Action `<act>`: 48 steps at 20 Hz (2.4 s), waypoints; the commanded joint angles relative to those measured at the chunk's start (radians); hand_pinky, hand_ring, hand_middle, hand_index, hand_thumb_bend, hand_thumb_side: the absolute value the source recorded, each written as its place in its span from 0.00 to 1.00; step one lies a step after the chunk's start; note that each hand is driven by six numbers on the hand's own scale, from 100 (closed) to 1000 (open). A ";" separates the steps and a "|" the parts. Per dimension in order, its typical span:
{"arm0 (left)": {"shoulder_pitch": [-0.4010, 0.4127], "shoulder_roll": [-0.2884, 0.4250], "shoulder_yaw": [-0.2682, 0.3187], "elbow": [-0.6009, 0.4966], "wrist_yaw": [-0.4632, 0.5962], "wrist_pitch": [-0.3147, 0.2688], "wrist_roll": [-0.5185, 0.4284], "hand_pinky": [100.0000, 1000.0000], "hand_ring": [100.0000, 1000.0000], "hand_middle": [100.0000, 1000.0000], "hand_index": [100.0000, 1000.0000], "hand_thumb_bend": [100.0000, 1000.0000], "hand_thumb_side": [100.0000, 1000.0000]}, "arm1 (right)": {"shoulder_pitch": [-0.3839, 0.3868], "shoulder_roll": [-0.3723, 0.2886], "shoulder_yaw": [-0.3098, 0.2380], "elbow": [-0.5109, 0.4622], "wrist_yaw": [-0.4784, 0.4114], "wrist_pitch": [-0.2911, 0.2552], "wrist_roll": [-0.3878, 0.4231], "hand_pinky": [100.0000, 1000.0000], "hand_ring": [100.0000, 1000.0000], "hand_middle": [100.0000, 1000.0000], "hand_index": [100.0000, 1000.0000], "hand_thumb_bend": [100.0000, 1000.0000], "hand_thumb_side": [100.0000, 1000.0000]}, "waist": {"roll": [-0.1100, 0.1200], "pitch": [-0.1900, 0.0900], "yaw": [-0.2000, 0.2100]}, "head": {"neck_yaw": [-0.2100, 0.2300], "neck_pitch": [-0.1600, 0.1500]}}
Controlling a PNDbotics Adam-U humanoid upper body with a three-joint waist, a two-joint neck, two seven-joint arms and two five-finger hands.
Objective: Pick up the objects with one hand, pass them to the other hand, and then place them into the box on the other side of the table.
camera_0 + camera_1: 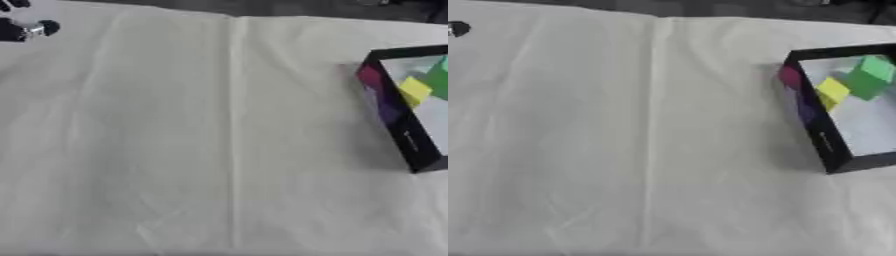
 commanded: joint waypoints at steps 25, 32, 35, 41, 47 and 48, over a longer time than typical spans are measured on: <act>0.041 0.168 0.129 0.109 -0.063 0.027 -0.075 0.85 0.84 0.78 0.84 0.56 0.72 | 0.019 0.014 -0.008 -0.015 0.032 0.017 -0.033 0.62 0.73 0.75 0.75 0.47 0.00 | 0.023 0.011 -0.008 | 0.076 -0.045; 0.072 0.182 0.141 0.113 -0.051 0.029 -0.090 0.85 0.84 0.78 0.83 0.54 0.73 | 0.022 0.018 -0.009 -0.015 0.035 0.013 -0.028 0.62 0.73 0.75 0.75 0.46 0.00 | 0.020 0.013 -0.008 | 0.125 -0.066; 0.077 0.182 0.143 0.114 -0.046 0.027 -0.091 0.85 0.84 0.78 0.83 0.55 0.73 | 0.026 0.024 -0.009 -0.015 0.038 0.014 -0.028 0.63 0.74 0.75 0.75 0.46 0.01 | 0.018 0.015 -0.006 | 0.138 -0.072; 0.085 0.178 0.141 0.118 -0.055 0.027 -0.092 0.85 0.84 0.76 0.80 0.55 0.68 | 0.028 0.034 -0.007 -0.015 0.041 0.018 -0.030 0.63 0.74 0.75 0.75 0.45 0.01 | 0.015 0.019 -0.009 | 0.146 -0.076; 0.085 0.170 0.141 0.127 -0.073 0.034 -0.079 0.84 0.84 0.76 0.79 0.50 0.52 | 0.021 0.033 -0.006 -0.015 0.042 0.015 -0.027 0.63 0.74 0.75 0.76 0.45 0.01 | 0.015 0.023 -0.012 | 0.155 -0.080; 0.085 0.169 0.142 0.128 -0.078 0.036 -0.076 0.84 0.84 0.76 0.80 0.49 0.49 | 0.022 0.035 -0.006 -0.015 0.043 0.015 -0.027 0.63 0.74 0.75 0.76 0.45 0.01 | 0.015 0.025 -0.011 | 0.156 -0.081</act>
